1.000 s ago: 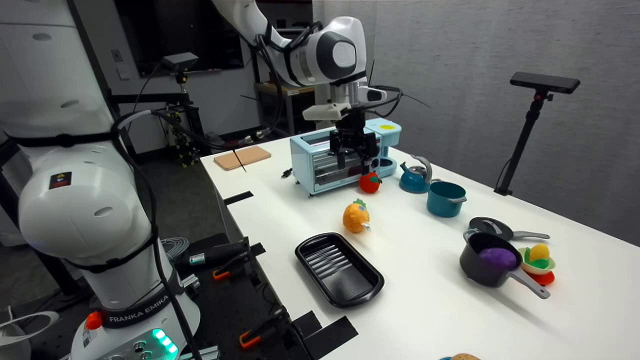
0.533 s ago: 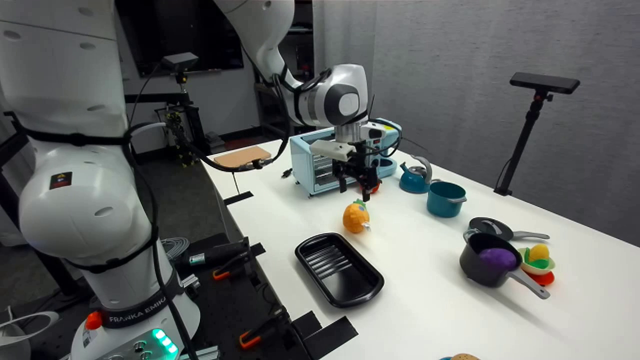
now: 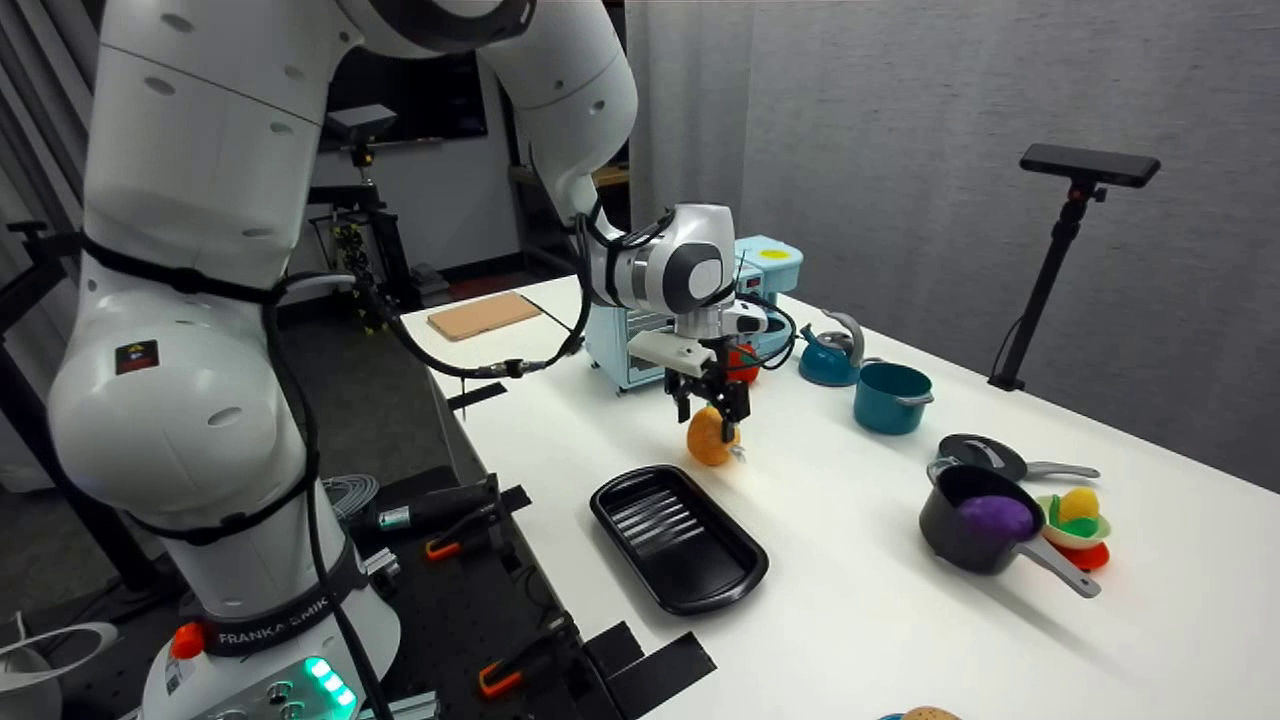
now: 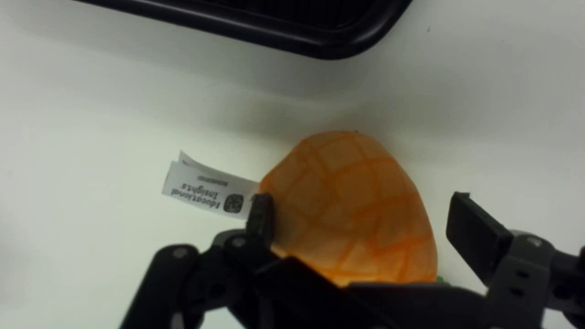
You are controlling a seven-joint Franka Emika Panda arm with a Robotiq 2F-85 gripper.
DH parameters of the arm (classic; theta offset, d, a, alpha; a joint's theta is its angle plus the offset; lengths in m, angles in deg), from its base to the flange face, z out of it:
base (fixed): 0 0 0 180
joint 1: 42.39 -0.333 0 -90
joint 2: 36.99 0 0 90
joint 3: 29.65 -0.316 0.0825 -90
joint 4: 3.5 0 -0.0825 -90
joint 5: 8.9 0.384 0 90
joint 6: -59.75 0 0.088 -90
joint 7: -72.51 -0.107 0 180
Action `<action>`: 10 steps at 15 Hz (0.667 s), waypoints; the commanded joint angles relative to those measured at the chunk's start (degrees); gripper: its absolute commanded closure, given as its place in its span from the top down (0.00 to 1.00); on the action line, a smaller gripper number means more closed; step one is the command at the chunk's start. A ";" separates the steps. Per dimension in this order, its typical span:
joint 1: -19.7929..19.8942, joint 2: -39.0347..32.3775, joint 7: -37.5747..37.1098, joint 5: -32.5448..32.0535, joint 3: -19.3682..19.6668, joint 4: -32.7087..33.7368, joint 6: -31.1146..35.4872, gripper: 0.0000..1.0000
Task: Put the pineapple plushy in the pot
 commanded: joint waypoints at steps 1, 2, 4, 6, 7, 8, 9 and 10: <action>-3.80 -5.07 -0.53 -1.53 3.02 5.25 1.01 0.95; -4.52 -5.69 -0.64 -1.80 3.58 6.00 0.97 0.72; -5.46 -6.36 -0.82 -1.86 4.55 7.15 0.77 0.67; -6.03 -5.96 -1.15 -1.94 5.53 7.49 0.83 0.50; -6.21 -5.58 -1.52 -1.91 6.03 7.58 0.93 0.42; -6.21 -5.24 -1.84 -1.71 6.39 7.75 1.05 0.36; -6.17 -4.90 -2.24 -1.57 6.78 7.97 1.23 0.30; -6.05 -4.58 -2.74 -1.43 7.20 8.22 1.49 0.22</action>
